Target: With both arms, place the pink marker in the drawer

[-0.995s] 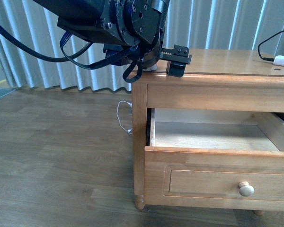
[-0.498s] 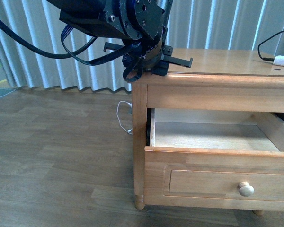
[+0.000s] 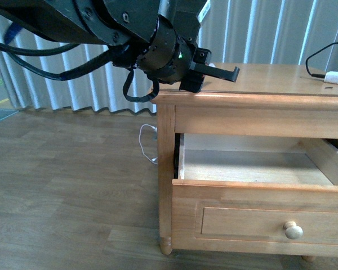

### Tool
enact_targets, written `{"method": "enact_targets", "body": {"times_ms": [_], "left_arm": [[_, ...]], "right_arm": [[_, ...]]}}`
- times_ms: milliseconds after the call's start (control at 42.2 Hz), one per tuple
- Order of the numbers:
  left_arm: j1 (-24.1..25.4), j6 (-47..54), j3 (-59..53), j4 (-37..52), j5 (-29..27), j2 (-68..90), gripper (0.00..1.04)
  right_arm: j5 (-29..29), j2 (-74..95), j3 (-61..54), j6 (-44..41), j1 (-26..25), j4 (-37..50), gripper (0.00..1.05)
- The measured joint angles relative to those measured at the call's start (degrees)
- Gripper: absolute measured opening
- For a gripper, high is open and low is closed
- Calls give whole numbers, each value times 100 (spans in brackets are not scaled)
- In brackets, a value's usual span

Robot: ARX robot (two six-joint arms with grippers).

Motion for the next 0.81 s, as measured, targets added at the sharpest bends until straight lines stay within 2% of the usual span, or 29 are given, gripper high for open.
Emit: {"method": "enact_targets", "body": {"times_ms": [261,379,498,806], "left_arm": [[-334,791,-1268,35,1091,-1086,15],[-444,1027,-1576,138,1080,-1038,15],[-450,1233,-1591,302,811,-737,15],[-505,1307,-1246,455,678,267,15]], "right_arm": [[0,0,0,0,0,0,96],[0,0,0,0,0,0,96],[0,0,0,0,0,0,96],[0,0,0,0,0,0,96]]}}
